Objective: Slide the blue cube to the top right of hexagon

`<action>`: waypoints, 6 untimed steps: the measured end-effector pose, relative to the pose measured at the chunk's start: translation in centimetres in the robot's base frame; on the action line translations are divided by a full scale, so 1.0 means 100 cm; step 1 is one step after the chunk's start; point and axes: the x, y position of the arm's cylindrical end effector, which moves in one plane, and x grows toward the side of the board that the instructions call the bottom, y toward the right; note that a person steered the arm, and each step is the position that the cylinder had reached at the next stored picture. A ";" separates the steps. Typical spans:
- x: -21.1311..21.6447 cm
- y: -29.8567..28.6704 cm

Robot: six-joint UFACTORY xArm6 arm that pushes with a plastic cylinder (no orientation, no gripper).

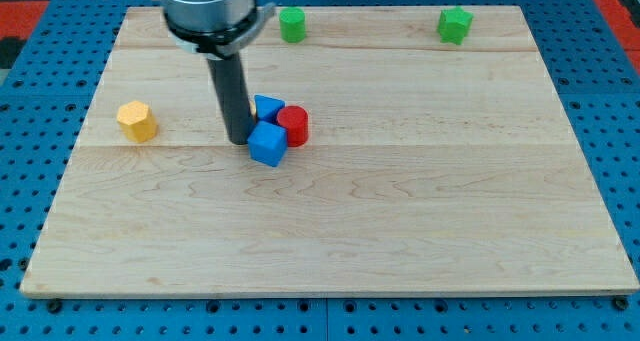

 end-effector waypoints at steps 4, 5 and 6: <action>0.039 0.117; 0.039 0.128; 0.039 0.128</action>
